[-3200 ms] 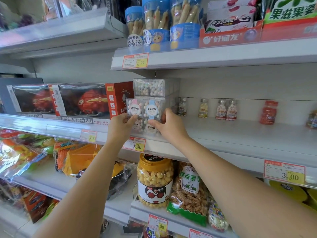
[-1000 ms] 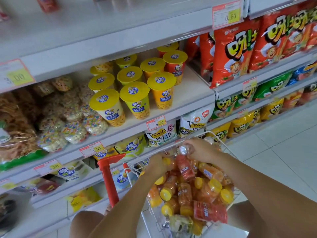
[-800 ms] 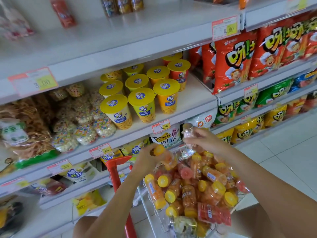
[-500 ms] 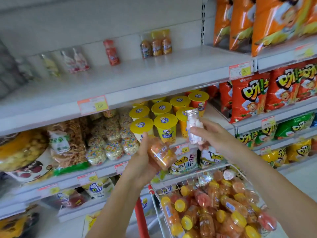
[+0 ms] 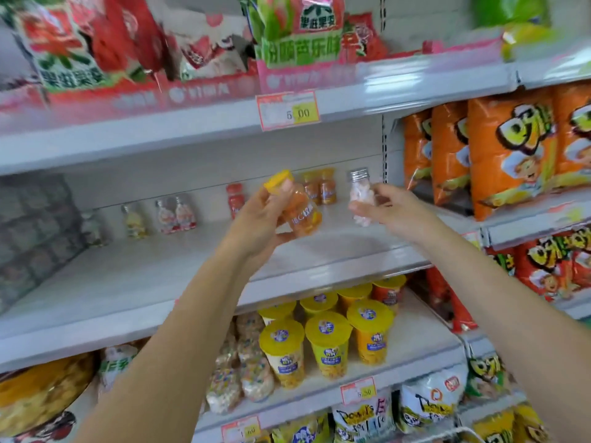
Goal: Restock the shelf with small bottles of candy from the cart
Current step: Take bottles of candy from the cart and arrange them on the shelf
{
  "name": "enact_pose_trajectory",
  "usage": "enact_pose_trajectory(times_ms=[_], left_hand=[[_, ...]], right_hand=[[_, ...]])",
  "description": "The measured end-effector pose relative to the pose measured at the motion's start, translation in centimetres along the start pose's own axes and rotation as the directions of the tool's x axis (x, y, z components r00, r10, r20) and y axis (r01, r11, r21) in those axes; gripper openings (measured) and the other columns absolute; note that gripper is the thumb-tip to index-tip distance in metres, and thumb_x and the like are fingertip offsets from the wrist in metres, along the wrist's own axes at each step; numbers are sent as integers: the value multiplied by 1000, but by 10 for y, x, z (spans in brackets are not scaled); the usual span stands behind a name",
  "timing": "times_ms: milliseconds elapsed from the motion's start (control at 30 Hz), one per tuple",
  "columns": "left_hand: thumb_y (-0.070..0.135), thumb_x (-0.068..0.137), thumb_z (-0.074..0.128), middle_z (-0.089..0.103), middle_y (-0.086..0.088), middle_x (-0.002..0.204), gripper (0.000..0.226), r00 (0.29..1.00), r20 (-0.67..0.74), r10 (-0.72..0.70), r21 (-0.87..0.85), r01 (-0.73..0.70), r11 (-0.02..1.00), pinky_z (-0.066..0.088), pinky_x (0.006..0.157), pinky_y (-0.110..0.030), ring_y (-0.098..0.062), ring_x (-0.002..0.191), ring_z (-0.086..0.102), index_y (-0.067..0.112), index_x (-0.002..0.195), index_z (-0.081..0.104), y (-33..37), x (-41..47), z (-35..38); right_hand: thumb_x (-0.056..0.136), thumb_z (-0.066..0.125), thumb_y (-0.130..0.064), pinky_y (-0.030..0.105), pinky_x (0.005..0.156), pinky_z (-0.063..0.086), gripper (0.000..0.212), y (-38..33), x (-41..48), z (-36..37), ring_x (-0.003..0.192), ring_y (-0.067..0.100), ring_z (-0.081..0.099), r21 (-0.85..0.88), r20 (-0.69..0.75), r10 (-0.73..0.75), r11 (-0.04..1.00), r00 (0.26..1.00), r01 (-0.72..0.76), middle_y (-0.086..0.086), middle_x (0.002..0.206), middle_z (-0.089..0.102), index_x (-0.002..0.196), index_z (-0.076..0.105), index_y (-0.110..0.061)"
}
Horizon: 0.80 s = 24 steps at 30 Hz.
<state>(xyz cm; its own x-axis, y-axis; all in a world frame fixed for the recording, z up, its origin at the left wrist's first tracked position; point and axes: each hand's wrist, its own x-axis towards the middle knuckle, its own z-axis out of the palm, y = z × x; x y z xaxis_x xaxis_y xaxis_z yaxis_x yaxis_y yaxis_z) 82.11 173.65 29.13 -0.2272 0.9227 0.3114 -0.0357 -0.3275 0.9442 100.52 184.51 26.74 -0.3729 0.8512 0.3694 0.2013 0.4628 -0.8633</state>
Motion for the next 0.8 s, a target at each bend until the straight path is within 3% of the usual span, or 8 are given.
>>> enact_pose_trajectory(times_ms=[167,267,367,467,567,633,700,800], left_hand=[[26,94,56,63,-4,107,27,993,-41,-115,211,121,970,55,76,-42,-25,101,61,24,120,51,-28,69,-10],[14,92,59,62,-7,104,14,989,-44,-143,267,149,952,52,75,-38,-23,93,61,22,103,55,-41,99,-7],[1,91,56,61,-1,88,21,989,2,-149,309,141,940,50,73,-33,-14,77,60,21,86,56,-54,125,1],[0,92,54,64,0,92,22,978,96,-188,286,154,946,54,69,-30,-11,78,63,21,94,59,-70,146,3],[6,92,57,65,-5,110,25,960,174,-218,268,167,949,56,79,-32,-19,99,64,14,116,59,-79,166,2],[11,90,62,66,-4,114,33,968,145,-206,320,151,935,58,74,-26,-19,104,64,12,122,57,-86,175,4],[11,87,67,68,-3,107,31,985,72,-157,345,123,930,58,68,-24,-17,97,66,10,117,61,-94,178,6],[17,82,72,67,-5,87,15,994,-81,67,562,-10,827,57,73,-33,-20,82,65,10,91,62,-95,176,9]], right_hand=[[82,72,-29,2,48,37,29,16,48,5,73,5,53,-239,124,86,969,989,-54,-8,89,57,106,58,-21],[78,77,-25,16,66,46,38,35,72,4,90,15,61,-264,130,138,959,982,-100,0,105,66,111,64,-13],[75,79,-20,17,64,46,35,47,87,-3,88,14,65,-294,157,165,949,974,-113,3,102,69,106,66,-11],[76,78,-16,14,61,48,33,52,93,-9,76,11,67,-171,304,163,979,938,-115,5,91,71,105,64,-8],[66,76,-50,29,66,47,61,54,103,-23,75,19,59,-123,454,188,981,871,-148,10,94,69,111,57,-13],[68,57,-67,27,67,43,71,50,116,-34,74,17,50,-35,388,219,974,895,-224,7,100,63,118,53,-17],[77,43,-70,28,75,47,66,48,133,-41,80,17,53,-66,254,182,983,950,-170,3,109,61,123,52,-24],[87,57,-49,34,91,48,43,43,152,-29,101,18,59,-110,309,91,992,947,-59,-3,113,62,125,53,-29]])
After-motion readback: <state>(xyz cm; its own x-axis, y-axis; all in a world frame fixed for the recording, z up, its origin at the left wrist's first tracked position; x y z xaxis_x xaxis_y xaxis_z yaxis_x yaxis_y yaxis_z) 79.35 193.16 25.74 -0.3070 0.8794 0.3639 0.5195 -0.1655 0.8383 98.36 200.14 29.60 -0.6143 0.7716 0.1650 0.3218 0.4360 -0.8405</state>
